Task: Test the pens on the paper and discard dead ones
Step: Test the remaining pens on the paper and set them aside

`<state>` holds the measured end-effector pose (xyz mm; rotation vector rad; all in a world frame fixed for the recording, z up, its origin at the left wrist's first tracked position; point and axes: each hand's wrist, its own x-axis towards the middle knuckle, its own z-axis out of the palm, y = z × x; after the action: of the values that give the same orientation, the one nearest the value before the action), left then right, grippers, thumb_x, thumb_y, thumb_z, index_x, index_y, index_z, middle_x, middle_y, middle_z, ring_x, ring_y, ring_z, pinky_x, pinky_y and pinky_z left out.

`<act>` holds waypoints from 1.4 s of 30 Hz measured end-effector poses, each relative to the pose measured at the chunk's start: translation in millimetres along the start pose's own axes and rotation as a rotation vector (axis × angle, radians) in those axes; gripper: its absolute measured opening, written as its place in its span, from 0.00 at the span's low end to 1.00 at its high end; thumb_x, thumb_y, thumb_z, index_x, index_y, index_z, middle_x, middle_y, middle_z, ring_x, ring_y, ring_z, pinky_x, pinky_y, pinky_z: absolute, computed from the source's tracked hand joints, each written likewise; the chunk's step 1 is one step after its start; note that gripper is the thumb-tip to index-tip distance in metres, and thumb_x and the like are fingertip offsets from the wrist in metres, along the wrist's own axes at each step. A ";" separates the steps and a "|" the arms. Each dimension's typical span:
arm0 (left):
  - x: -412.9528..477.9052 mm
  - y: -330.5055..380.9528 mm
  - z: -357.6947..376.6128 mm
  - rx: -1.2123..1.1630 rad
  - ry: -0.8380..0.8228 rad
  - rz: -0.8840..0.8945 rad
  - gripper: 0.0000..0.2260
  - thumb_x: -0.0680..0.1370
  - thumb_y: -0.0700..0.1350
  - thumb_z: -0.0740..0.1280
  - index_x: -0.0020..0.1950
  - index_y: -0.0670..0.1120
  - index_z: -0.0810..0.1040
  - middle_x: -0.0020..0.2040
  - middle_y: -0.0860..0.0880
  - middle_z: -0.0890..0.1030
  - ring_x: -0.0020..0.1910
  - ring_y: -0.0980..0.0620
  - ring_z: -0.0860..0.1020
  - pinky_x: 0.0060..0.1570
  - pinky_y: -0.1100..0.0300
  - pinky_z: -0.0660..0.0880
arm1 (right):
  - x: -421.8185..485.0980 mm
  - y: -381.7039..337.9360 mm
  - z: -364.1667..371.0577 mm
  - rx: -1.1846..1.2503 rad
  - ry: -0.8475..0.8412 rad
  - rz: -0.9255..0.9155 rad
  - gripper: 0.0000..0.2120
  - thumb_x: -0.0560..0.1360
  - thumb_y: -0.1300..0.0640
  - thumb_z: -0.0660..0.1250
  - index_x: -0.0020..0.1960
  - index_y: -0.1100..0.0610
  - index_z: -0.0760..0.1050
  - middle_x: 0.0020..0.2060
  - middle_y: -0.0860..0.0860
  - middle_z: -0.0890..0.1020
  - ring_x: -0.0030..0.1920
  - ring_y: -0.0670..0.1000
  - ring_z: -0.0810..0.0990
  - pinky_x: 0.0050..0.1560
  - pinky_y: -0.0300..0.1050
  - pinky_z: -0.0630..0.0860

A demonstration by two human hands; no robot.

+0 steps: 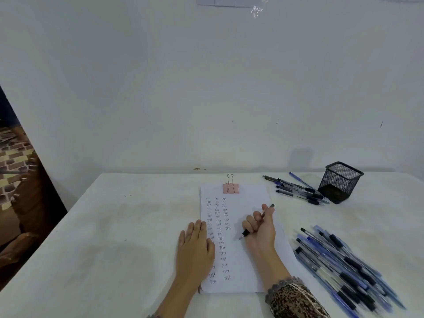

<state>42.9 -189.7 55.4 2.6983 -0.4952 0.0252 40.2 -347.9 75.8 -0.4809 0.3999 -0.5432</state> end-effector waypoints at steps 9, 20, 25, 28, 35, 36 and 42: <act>1.6 -0.4 1.3 0.039 -0.013 -0.004 0.26 0.78 0.53 0.39 0.76 0.47 0.48 0.77 0.51 0.49 0.76 0.53 0.46 0.73 0.56 0.41 | -12.6 -2.3 3.8 -0.152 0.159 -0.102 0.08 0.82 0.57 0.51 0.53 0.56 0.69 0.20 0.44 0.59 0.18 0.42 0.56 0.18 0.33 0.54; 2.5 -3.0 4.3 0.015 0.011 0.008 0.24 0.82 0.48 0.47 0.76 0.46 0.48 0.77 0.50 0.49 0.76 0.52 0.47 0.73 0.55 0.43 | 3.0 -148.2 -45.0 -1.927 0.238 -0.420 0.14 0.77 0.59 0.61 0.61 0.58 0.76 0.55 0.59 0.78 0.53 0.59 0.75 0.54 0.48 0.71; 3.7 -4.3 6.9 0.040 0.007 0.018 0.29 0.76 0.53 0.38 0.76 0.45 0.50 0.77 0.49 0.51 0.76 0.51 0.48 0.73 0.54 0.45 | 12.5 -162.7 -88.1 -2.127 0.321 -0.094 0.07 0.75 0.55 0.62 0.39 0.48 0.74 0.51 0.54 0.81 0.50 0.58 0.78 0.60 0.55 0.73; 3.7 -4.1 7.5 0.051 0.005 0.015 0.35 0.70 0.55 0.33 0.76 0.45 0.49 0.77 0.49 0.51 0.76 0.51 0.48 0.73 0.54 0.44 | 9.9 -168.8 -79.4 -2.156 0.299 -0.104 0.04 0.75 0.52 0.62 0.42 0.47 0.74 0.52 0.54 0.79 0.52 0.58 0.77 0.61 0.56 0.72; 2.5 -1.8 4.9 0.051 -0.005 -0.002 0.38 0.68 0.56 0.30 0.76 0.46 0.48 0.77 0.51 0.50 0.76 0.52 0.47 0.73 0.56 0.43 | 65.5 -153.1 -3.8 -2.219 0.084 -0.357 0.15 0.78 0.64 0.55 0.59 0.60 0.77 0.57 0.58 0.79 0.57 0.57 0.77 0.56 0.47 0.73; 2.1 -1.6 4.1 0.060 -0.008 -0.003 0.37 0.68 0.55 0.30 0.76 0.46 0.48 0.77 0.51 0.49 0.76 0.52 0.47 0.73 0.56 0.43 | 77.2 -145.4 -0.3 -2.284 0.018 -0.323 0.16 0.78 0.65 0.54 0.60 0.61 0.75 0.58 0.58 0.78 0.60 0.57 0.76 0.58 0.46 0.72; 3.8 -2.4 5.2 0.072 -0.003 -0.005 0.37 0.69 0.57 0.30 0.76 0.47 0.47 0.77 0.52 0.49 0.76 0.53 0.46 0.73 0.57 0.43 | 121.4 -126.2 -26.2 -2.518 -0.088 -0.318 0.18 0.80 0.62 0.53 0.69 0.58 0.65 0.68 0.55 0.67 0.68 0.57 0.66 0.66 0.51 0.67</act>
<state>47.1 -190.9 50.0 2.7706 -0.4970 0.0384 73.5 -521.0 93.2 -2.9936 0.7709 0.0116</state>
